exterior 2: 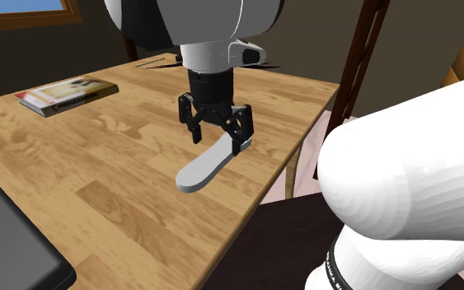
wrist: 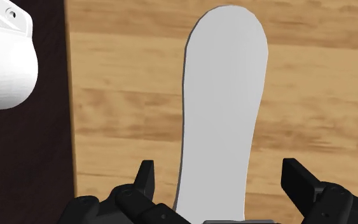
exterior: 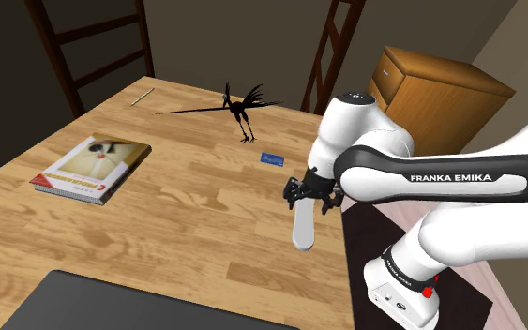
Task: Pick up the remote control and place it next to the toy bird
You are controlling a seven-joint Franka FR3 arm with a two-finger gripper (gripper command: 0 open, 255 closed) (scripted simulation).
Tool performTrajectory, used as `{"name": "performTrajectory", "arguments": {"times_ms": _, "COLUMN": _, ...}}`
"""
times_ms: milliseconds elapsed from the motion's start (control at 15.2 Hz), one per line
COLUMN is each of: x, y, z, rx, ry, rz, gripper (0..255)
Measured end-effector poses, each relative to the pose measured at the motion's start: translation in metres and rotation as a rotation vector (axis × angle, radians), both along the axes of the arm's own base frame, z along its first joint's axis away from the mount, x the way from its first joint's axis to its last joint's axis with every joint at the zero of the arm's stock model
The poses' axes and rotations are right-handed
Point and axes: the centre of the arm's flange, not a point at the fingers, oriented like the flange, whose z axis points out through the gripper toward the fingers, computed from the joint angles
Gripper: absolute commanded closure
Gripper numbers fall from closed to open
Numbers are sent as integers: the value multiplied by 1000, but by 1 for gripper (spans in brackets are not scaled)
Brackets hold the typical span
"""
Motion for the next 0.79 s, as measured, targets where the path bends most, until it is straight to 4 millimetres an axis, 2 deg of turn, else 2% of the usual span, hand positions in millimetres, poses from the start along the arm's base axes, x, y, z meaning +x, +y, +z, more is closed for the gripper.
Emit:
{"name": "performTrajectory", "arguments": {"times_ms": 198, "x": 0, "y": 1, "z": -16, "rx": 0, "ry": 0, "rz": -1, "gripper": 0}}
{"name": "performTrajectory", "arguments": {"times_ms": 594, "x": 0, "y": 1, "z": -20, "rx": 0, "ry": -1, "rz": -1, "gripper": 0}}
{"name": "performTrajectory", "arguments": {"times_ms": 660, "x": 0, "y": 1, "z": -20, "rx": 0, "ry": -1, "rz": -1, "gripper": 255}}
{"name": "performTrajectory", "arguments": {"times_ms": 792, "x": 0, "y": 1, "z": -20, "rx": 0, "ry": 0, "rz": -1, "gripper": 255}}
